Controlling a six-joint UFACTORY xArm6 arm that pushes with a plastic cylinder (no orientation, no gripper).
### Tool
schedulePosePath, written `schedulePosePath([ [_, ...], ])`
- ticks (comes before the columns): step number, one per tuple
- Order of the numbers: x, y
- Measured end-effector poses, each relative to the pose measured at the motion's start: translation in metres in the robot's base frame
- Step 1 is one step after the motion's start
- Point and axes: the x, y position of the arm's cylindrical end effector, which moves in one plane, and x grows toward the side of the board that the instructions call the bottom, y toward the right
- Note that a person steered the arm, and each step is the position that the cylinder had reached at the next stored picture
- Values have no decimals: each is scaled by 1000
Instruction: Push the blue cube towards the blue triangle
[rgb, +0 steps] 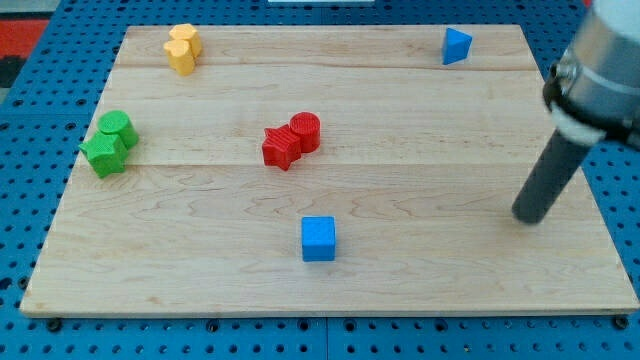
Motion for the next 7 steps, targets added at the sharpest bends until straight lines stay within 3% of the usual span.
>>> schedulePosePath([
  [2,79,-80],
  [3,77,-165],
  [4,40,-213],
  [7,-23,-229],
])
